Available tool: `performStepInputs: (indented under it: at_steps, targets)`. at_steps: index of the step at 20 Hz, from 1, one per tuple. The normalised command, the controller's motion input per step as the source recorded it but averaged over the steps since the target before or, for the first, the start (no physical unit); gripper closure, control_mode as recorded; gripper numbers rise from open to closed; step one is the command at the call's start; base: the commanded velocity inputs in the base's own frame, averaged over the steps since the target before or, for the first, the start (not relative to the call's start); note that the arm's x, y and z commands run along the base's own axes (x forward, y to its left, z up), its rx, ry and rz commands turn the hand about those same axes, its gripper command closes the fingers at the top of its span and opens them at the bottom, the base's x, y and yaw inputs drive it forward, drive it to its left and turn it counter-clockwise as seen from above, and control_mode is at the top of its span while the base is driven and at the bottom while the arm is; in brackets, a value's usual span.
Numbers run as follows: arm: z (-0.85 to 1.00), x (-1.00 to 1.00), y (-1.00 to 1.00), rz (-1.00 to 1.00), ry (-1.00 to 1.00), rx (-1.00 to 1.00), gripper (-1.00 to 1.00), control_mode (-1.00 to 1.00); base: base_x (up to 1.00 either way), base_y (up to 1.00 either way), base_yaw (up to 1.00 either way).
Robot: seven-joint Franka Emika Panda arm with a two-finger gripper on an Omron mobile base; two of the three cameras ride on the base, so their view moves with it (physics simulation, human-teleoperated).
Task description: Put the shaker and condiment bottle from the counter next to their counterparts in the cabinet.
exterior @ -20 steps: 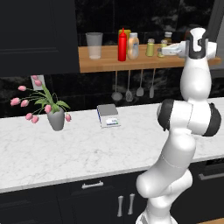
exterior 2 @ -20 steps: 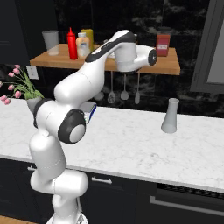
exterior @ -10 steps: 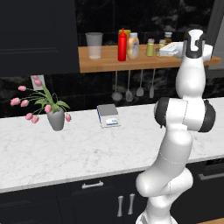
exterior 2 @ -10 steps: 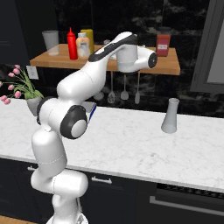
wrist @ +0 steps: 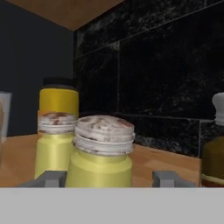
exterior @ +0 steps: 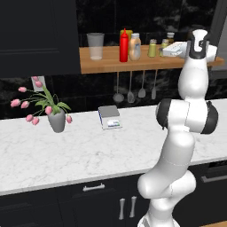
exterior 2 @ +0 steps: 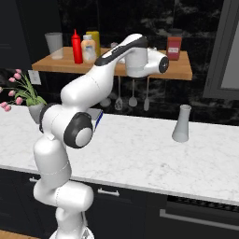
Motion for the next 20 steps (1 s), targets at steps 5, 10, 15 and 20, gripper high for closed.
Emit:
performStepInputs:
  at_steps: [5,10,15,20]
  targets:
    - [0.03,-0.06,-0.25,-0.01,0.01,0.04,-1.00,-1.00,0.00,0.00,0.00]
    - [0.10,-0.19,-0.21,-0.01,0.00,0.03,-1.00,-1.00,0.00,0.00,0.00]
    - [0.39,-0.35,-0.04,0.00,0.00,0.03,-1.00,-1.00,0.00,0.00,0.00]
    - [0.47,-0.56,0.11,0.04,-0.18,-0.01,-1.00,-1.00,0.00,0.00,0.00]
